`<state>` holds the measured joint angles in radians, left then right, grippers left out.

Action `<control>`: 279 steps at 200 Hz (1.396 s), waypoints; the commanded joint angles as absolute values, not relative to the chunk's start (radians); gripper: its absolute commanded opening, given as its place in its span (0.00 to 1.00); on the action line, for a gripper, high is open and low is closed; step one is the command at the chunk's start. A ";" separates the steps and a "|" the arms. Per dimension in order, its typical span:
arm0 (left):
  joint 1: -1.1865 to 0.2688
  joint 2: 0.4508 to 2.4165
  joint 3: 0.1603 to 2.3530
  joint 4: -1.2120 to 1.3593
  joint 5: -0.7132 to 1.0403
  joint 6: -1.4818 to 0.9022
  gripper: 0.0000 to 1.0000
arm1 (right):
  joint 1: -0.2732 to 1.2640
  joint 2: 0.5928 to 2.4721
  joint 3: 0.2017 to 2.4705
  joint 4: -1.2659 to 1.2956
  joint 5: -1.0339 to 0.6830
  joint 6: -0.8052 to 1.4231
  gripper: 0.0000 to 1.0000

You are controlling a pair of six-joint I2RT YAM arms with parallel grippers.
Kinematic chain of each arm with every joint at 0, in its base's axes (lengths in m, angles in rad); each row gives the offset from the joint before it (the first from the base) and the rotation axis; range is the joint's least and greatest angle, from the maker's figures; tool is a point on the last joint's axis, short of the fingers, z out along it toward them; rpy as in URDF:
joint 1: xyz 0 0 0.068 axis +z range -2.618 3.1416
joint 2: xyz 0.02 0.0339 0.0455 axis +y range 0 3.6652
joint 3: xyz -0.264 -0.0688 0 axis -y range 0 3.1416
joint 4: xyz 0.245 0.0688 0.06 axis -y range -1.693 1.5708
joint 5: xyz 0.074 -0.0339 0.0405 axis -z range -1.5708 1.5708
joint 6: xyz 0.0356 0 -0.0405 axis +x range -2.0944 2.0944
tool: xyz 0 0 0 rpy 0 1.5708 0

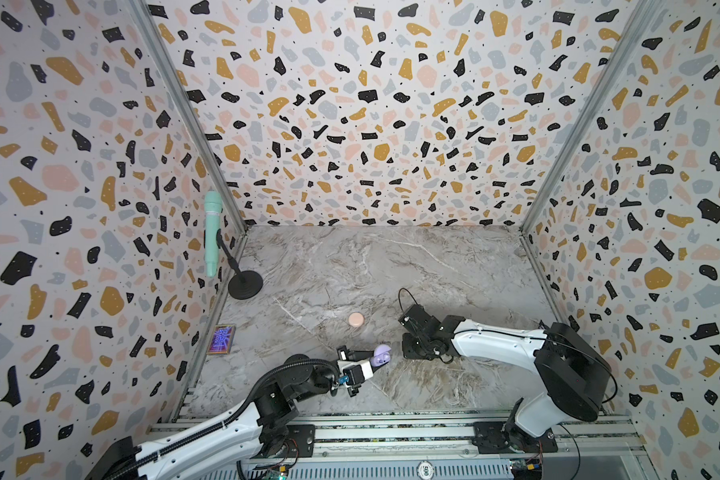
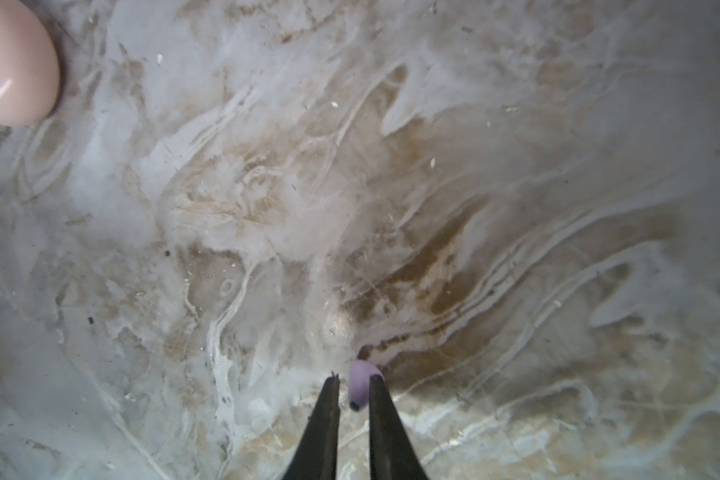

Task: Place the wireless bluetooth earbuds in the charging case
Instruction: 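Move the right gripper back over the remaining lilac earbud on the table, then lower the open right gripper around the lilac earbud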

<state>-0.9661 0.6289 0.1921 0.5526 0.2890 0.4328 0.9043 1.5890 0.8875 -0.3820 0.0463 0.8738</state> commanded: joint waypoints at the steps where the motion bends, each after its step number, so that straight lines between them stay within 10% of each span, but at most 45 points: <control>1: -0.971 0.626 0.209 0.586 0.298 0.445 0.00 | 0.913 1.595 0.918 -0.423 0.073 0.875 0.16; 279: -0.982 0.633 0.211 0.566 0.292 0.462 0.00 | 0.982 1.680 0.974 -0.478 0.141 0.888 0.13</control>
<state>-0.9775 0.6353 0.1921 0.5312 0.2882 0.4534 0.9749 1.6619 0.9600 -0.4305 0.1287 0.8780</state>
